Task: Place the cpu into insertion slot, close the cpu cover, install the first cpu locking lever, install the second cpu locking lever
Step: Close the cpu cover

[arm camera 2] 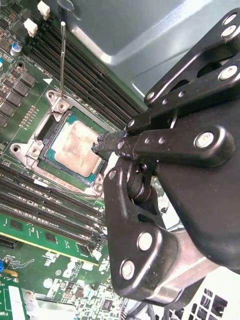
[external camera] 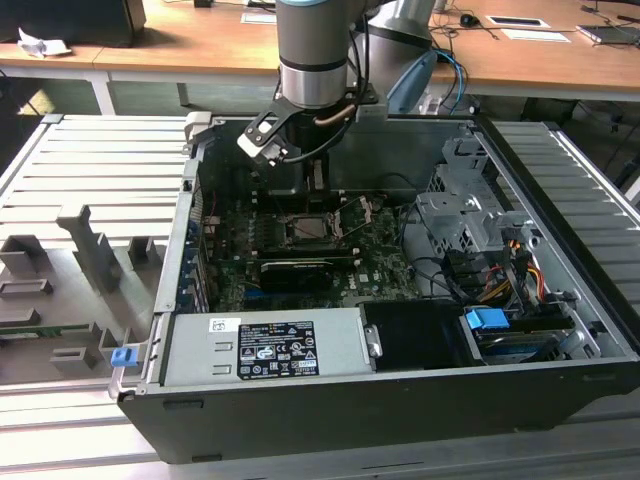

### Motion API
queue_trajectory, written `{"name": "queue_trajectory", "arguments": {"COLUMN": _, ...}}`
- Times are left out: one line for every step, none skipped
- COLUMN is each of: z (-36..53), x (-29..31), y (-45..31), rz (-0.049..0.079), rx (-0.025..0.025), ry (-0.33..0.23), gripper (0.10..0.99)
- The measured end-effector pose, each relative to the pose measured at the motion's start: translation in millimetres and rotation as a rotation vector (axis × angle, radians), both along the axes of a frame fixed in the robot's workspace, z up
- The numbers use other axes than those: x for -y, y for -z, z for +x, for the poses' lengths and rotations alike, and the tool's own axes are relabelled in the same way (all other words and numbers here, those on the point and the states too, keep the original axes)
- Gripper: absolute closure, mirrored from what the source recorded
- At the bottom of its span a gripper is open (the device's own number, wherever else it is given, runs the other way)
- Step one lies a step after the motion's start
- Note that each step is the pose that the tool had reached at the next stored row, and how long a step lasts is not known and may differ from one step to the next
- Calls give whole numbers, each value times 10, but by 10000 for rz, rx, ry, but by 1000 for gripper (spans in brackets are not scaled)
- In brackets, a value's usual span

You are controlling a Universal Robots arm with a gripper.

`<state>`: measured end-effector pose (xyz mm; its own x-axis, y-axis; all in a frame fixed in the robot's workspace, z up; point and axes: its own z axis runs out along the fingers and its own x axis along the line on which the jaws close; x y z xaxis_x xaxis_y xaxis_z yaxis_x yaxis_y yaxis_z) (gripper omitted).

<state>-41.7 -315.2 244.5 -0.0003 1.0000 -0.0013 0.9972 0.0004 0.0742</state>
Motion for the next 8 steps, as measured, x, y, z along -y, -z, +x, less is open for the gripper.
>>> {"name": "queue_trajectory", "arguments": {"z": 12, "x": 1, "y": -2, "rz": -3, "rx": -22, "ry": 0, "gripper": 980}}
{"name": "queue_trajectory", "arguments": {"z": 49, "x": 0, "y": -1, "rz": 4, "rx": -71, "ry": 1, "gripper": 980}}
{"name": "queue_trajectory", "arguments": {"z": 84, "x": -1, "y": -1, "rz": 5, "rx": -115, "ry": 0, "gripper": 980}}
{"name": "queue_trajectory", "arguments": {"z": 85, "x": 0, "y": -1, "rz": 5, "rx": -114, "ry": 0, "gripper": 980}}
{"name": "queue_trajectory", "arguments": {"z": 95, "x": 0, "y": -5, "rz": 4, "rx": -134, "ry": 0, "gripper": 980}}
{"name": "queue_trajectory", "arguments": {"z": 99, "x": 0, "y": -25, "rz": 3, "rx": -183, "ry": 0, "gripper": 980}}
{"name": "queue_trajectory", "arguments": {"z": 98, "x": 0, "y": -41, "rz": 3, "rx": -207, "ry": 0, "gripper": 980}}
{"name": "queue_trajectory", "arguments": {"z": 98, "x": 0, "y": -57, "rz": 3, "rx": -222, "ry": 1, "gripper": 980}}
